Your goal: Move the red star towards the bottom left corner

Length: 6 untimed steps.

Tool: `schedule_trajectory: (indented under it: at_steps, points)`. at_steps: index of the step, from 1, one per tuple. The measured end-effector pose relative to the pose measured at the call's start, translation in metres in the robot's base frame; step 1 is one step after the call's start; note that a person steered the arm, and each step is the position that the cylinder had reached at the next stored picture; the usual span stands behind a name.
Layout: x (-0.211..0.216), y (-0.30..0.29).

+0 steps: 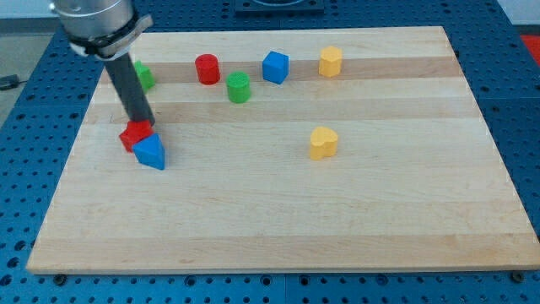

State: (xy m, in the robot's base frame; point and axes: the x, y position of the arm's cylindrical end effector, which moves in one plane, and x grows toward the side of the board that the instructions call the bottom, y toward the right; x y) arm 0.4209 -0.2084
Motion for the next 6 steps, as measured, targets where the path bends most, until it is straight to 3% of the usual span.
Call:
schedule_trajectory:
  at_steps: [3,5,6]
  points:
    - [0.111,-0.006]
    - [0.111,0.034]
    - [0.092,0.043]
